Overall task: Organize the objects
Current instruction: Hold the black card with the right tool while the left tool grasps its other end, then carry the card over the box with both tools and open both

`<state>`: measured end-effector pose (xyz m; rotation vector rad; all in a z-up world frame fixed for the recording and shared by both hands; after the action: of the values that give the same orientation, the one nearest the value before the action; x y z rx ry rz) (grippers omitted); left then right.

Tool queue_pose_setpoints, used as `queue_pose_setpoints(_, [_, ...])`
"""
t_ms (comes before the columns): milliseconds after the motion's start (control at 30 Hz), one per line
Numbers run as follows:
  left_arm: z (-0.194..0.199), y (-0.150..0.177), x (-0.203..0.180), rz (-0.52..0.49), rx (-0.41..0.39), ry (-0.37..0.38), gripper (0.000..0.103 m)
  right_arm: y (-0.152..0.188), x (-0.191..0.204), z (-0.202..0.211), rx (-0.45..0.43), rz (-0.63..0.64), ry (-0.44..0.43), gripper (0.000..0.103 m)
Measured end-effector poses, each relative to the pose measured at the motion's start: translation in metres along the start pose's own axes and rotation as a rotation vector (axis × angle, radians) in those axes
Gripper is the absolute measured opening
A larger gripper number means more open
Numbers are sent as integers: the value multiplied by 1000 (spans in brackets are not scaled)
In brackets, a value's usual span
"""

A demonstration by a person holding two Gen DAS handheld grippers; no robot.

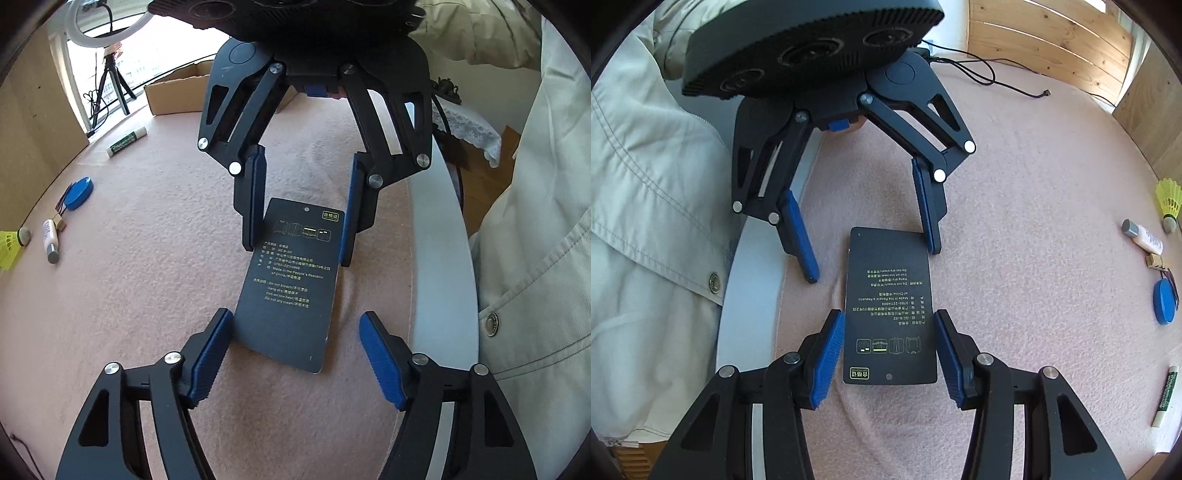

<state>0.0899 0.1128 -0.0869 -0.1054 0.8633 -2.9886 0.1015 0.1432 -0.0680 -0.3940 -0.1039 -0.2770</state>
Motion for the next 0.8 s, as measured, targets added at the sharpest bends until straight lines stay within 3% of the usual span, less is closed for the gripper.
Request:
queue_pose_setpoints(67, [3,0,4,15,-7,8,56,1,3,-1,16,22,2,45])
queue_pose_setpoints(467, [16,-5,2,0,15,-9,55,9,15,11,15,81,51,45])
queue_pose_setpoints(800, [36,-69,25,-70,61,-131,55,23,-3,71,-54,140,156,45])
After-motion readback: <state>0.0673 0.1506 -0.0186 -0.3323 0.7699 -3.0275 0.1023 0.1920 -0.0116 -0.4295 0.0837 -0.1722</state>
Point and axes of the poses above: each gripper's, at about its wrist camera, not at the fingertips, and z roughly against the way its jaws point, x to its left, y to its underside, the point moved 6 cm from there along -z, roughly the way its jaws point, and after that the axes turned 10 degrees about -z, right-handed, at the moved point
